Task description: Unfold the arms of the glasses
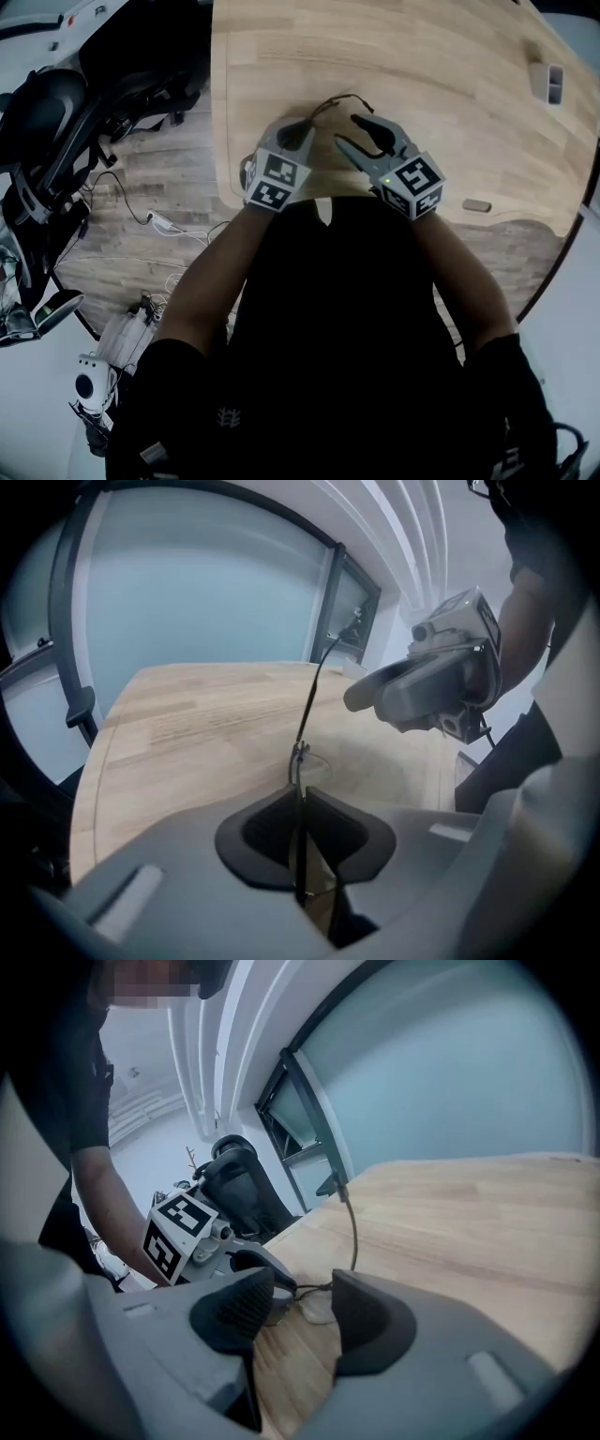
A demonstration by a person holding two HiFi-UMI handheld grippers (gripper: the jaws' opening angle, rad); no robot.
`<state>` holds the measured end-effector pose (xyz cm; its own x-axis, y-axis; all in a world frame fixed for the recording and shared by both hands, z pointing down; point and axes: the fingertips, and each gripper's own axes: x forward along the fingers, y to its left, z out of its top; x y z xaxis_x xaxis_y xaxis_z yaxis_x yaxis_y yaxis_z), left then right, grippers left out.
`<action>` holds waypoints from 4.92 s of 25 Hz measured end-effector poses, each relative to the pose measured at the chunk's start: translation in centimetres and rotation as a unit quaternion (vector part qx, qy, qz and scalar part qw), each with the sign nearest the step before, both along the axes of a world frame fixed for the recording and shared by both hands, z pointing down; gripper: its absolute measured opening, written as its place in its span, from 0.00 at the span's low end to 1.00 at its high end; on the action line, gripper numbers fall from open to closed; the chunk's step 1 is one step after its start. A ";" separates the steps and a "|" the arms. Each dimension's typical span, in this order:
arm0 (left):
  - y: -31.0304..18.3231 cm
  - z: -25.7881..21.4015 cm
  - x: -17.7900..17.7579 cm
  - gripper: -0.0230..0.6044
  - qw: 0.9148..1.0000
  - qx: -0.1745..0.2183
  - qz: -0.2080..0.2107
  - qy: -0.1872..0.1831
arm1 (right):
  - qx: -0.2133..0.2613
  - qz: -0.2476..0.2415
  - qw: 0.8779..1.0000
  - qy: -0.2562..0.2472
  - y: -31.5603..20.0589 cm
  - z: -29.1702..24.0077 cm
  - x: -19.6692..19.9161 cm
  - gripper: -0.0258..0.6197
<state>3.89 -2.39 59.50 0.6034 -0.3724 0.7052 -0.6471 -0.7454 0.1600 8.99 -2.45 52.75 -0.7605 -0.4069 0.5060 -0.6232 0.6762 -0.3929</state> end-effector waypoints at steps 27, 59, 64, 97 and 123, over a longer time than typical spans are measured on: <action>1.0 -3.5 -1.9 0.10 0.998 0.058 0.016 0.034 | -0.051 -0.001 0.998 -0.044 -1.4 -0.6 -4.4 0.36; 6.4 -6.1 -6.4 0.21 0.997 0.070 -0.026 0.020 | -0.014 -0.074 0.995 -0.070 4.5 -6.7 -9.2 0.36; 7.4 -6.2 -8.1 0.21 0.996 0.073 -0.048 0.018 | -0.011 -0.103 0.992 -0.072 6.0 -7.3 -11.1 0.36; 8.1 -10.2 -11.6 0.21 0.990 0.101 -0.098 0.023 | 0.101 -0.006 0.995 -0.015 1.5 -10.2 -3.7 0.33; 4.0 -13.8 -11.9 0.05 0.977 0.135 -0.165 0.021 | 0.158 0.068 0.985 -0.005 -1.8 -11.8 3.0 0.04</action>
<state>-8.03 1.60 45.75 0.4451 -0.7213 0.5306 -0.8567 -0.5155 0.0179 12.00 -4.25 40.92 -0.6927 -0.6408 0.3309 -0.7133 0.6764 -0.1834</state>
